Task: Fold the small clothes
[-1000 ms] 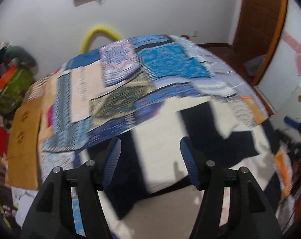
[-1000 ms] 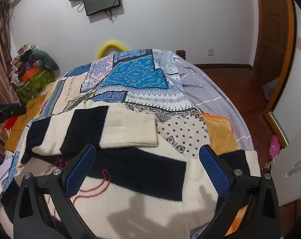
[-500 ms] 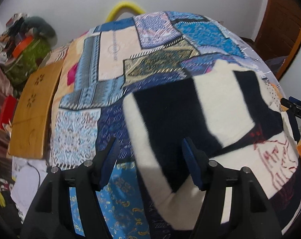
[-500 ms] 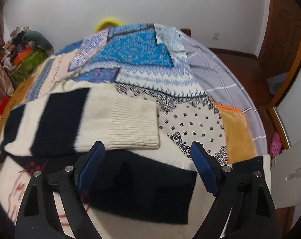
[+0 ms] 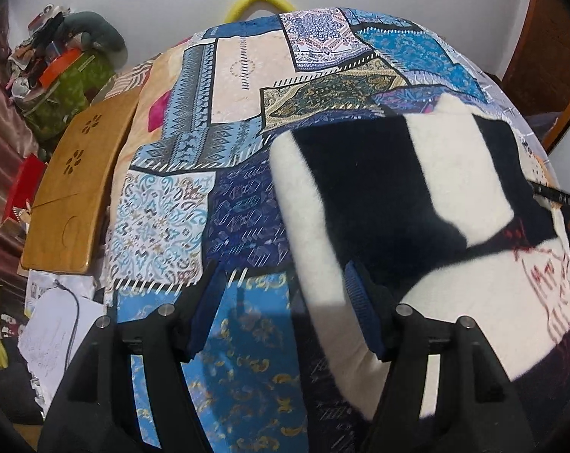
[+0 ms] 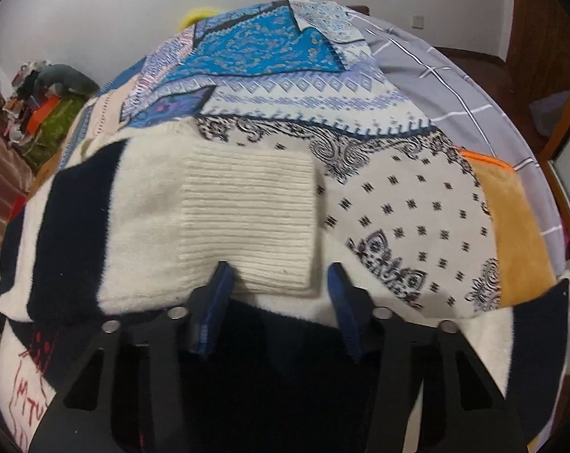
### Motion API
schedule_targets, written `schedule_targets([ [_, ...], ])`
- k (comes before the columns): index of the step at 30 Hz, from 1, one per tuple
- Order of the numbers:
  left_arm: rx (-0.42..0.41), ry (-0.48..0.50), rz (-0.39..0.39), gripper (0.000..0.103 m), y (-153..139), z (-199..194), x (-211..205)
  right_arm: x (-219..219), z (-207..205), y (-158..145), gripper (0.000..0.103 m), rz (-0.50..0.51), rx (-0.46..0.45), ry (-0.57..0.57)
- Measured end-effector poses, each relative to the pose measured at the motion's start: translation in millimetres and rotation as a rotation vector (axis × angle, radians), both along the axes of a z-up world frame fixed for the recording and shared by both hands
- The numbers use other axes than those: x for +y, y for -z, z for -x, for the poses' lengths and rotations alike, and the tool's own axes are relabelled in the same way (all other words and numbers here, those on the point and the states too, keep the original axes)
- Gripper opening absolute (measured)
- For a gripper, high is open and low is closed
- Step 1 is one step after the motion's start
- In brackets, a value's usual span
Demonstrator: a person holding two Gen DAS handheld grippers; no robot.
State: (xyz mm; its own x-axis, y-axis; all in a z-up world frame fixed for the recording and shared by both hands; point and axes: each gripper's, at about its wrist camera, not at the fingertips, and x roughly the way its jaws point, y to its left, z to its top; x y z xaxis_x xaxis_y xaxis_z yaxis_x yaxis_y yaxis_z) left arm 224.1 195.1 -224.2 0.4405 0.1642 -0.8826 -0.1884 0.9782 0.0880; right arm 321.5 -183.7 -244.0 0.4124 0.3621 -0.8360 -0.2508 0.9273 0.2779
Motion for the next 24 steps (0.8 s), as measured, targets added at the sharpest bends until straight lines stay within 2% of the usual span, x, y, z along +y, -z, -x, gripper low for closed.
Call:
schedule_targets([
  [2,0.002,0.000,0.000,0.069,0,9,0,-1,0,-2,0.031,-0.003,-0.007,0.008],
  [5,0.006,0.004,0.015,0.071,1,18,-1,-5,0,-5,0.012,0.005,-0.018,0.030],
  [6,0.008,0.006,0.018,0.072,2,21,-3,-7,1,-7,0.010,0.006,-0.024,0.042],
  [11,0.027,0.027,0.019,0.076,9,26,-12,-18,6,-20,0.007,-0.047,-0.049,0.083],
  [18,0.053,0.063,-0.007,0.079,20,19,-29,-27,17,-58,0.006,-0.074,-0.119,0.071],
  [24,0.051,0.093,-0.096,0.079,23,4,-44,-34,25,-66,0.004,-0.045,-0.139,0.076],
])
